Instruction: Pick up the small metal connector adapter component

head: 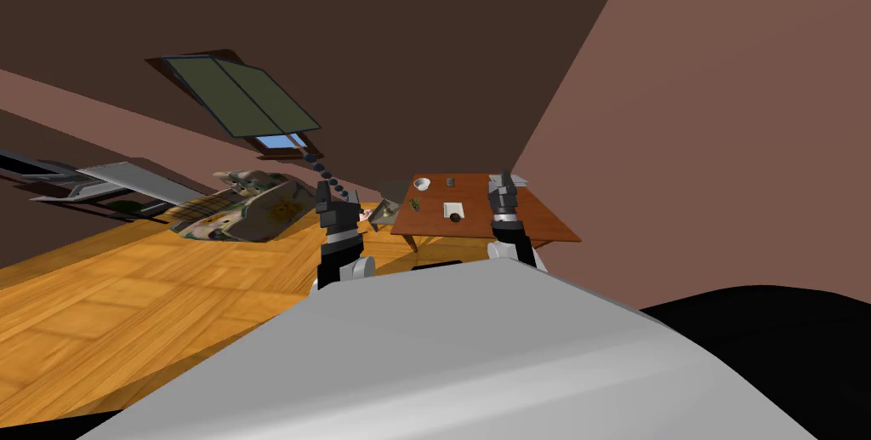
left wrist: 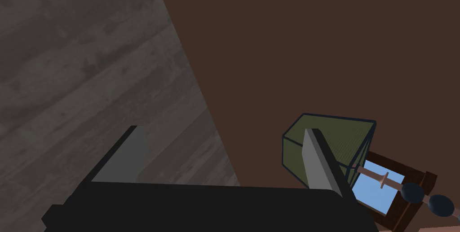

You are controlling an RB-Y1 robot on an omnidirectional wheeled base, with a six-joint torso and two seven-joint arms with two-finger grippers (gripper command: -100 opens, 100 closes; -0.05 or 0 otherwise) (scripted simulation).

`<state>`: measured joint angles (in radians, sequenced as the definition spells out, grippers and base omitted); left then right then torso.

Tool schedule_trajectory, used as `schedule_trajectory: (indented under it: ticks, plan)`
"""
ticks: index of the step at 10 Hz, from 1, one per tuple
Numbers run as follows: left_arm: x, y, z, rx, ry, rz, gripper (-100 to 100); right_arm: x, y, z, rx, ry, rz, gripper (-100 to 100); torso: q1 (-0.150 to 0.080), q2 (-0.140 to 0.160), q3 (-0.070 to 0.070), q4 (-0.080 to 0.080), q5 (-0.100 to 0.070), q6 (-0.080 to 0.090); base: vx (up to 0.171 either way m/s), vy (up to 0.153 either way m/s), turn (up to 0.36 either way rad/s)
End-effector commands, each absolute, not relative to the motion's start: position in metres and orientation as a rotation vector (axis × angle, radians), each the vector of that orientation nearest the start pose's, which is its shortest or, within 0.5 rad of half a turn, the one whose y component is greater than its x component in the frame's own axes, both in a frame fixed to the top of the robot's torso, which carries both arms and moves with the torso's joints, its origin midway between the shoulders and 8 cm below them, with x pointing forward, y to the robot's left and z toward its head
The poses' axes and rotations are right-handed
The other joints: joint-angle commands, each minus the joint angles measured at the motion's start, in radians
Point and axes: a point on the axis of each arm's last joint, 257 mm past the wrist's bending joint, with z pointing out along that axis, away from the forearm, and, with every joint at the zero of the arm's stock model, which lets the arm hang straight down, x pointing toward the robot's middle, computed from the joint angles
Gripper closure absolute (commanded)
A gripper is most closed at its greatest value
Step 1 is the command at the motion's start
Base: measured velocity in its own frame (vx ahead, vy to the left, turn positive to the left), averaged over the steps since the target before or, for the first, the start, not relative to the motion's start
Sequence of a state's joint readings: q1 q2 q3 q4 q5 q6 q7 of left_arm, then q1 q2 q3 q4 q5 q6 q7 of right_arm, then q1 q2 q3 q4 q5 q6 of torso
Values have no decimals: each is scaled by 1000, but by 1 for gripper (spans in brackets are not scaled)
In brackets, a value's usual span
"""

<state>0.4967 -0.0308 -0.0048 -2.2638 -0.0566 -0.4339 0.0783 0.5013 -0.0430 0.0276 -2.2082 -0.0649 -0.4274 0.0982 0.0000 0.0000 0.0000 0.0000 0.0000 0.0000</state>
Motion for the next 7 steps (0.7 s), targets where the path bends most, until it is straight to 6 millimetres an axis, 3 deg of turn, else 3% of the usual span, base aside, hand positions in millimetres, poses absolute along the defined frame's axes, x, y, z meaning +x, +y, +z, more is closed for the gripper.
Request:
schedule_trajectory:
  ticks: [1, 7]
  plan:
    - [359, 277, 5, -743, 650, -1325, 0, 374, -269, -34, 712, 810, 1231, -100, 0, 0, 0, 0, 0, 0, -43, 0, 46]
    - [359, 277, 5, -743, 650, -1325, 0, 390, -237, -84, 558, 1081, 1146, -100, -1, 5, 3, 1, 0, 0, -89, -2, 52]
